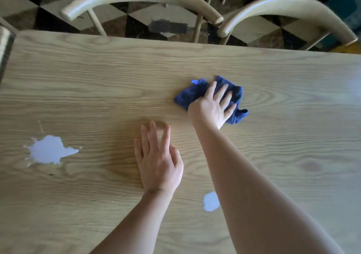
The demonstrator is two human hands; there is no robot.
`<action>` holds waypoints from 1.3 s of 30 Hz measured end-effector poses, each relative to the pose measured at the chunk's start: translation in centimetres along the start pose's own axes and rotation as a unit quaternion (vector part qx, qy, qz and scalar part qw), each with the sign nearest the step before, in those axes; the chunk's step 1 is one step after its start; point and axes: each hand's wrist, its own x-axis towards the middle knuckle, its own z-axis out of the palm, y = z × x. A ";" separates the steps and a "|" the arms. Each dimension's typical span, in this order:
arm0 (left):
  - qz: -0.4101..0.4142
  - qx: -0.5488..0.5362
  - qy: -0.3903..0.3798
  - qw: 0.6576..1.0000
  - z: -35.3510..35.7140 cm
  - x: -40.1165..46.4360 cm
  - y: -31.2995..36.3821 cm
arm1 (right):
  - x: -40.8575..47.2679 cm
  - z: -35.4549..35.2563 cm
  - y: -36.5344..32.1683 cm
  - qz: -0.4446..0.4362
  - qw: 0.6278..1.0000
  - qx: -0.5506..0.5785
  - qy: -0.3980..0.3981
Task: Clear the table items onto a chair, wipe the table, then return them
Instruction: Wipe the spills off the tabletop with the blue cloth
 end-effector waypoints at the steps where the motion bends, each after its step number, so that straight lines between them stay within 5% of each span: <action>1: 0.001 -0.032 0.016 0.999 0.0 0.0 -0.2 | -1.3 0.7 -0.6 -0.035 0.999 0.001 -0.003; 5: -0.010 -0.186 0.069 0.980 -0.6 -0.8 -1.9 | -5.9 2.9 -0.4 -0.214 0.977 -0.018 -0.009; 9: 0.002 -0.067 0.053 0.996 -2.3 -4.7 -5.2 | -5.9 3.0 3.4 -0.394 0.916 -0.068 0.002; 15: -0.017 0.043 -0.007 0.999 -2.3 -12.1 -7.1 | -5.4 2.6 6.7 -0.504 0.858 -0.098 0.010; 21: -0.024 0.114 -0.001 0.993 -1.5 -13.2 -6.7 | -1.0 -0.7 11.9 -0.645 0.733 -0.215 -0.026; 24: -0.035 0.118 -0.008 0.992 -1.5 -13.3 -6.6 | 1.4 -2.7 14.4 -0.634 0.736 -0.237 -0.021; 33: -0.041 0.110 -0.016 0.993 -1.6 -13.1 -6.5 | 2.1 -6.3 20.2 -0.480 0.846 -0.230 0.033; 39: -0.030 0.105 -0.003 0.994 -1.5 -13.2 -6.7 | 3.2 -6.8 18.3 -0.458 0.833 -0.308 0.038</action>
